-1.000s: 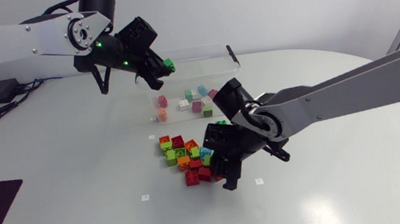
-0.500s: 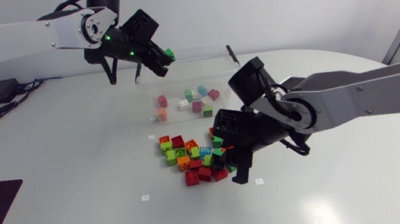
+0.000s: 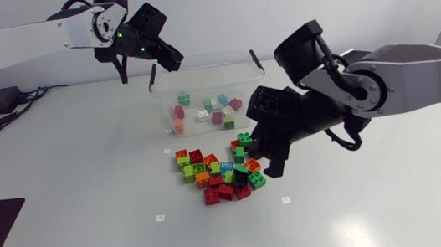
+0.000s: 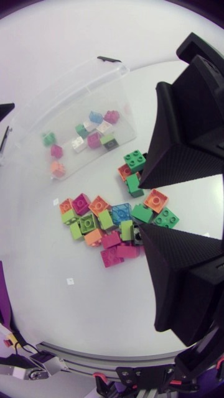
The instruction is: Place the duplo bricks in the container
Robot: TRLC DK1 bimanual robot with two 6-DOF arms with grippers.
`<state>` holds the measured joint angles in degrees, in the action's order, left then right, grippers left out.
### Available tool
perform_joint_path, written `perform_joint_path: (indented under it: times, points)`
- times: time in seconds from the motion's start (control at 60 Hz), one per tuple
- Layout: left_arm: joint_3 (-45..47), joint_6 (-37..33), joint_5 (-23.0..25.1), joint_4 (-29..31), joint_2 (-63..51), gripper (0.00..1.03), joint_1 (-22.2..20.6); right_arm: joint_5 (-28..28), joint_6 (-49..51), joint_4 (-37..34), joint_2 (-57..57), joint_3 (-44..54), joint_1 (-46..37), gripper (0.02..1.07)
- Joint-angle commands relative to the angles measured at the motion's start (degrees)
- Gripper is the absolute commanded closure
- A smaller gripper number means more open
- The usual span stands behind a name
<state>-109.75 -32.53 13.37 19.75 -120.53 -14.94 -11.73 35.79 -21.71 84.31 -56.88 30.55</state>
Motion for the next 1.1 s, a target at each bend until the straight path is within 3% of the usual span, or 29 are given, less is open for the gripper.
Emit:
perform_joint_path:
  times: [0.0, 0.25, 0.35, 0.4, 0.75, 1.083]
  points:
    - [1.8, 1.3, -0.2, -0.5, 1.5, 0.06, 0.9, -0.2, -1.2, -0.5, -0.2, -2.8, -0.8, 0.62]
    - [17.0, 0.6, 0.8, -6.4, 14.7, 0.05, 3.2, -2.4, -2.0, -0.8, 2.3, -3.3, -1.8, 0.59]
    - [22.7, -1.0, 2.2, -6.4, 20.2, 0.05, 4.6, -2.4, -2.1, -0.5, 4.9, -2.0, -0.7, 0.20]
    - [25.4, -2.3, 2.2, -6.5, 22.6, 0.05, 4.8, -2.3, -2.2, -0.3, 6.1, -1.7, 0.3, 0.16]
    - [44.4, -10.2, 6.0, -4.0, 38.5, 0.05, 7.4, -1.6, -2.5, 2.4, 13.2, -0.2, 5.0, 0.15]
    - [57.3, -18.0, 7.7, -1.5, 44.4, 0.05, 7.7, -2.1, -0.7, 3.3, 17.6, 0.0, 3.5, 0.15]
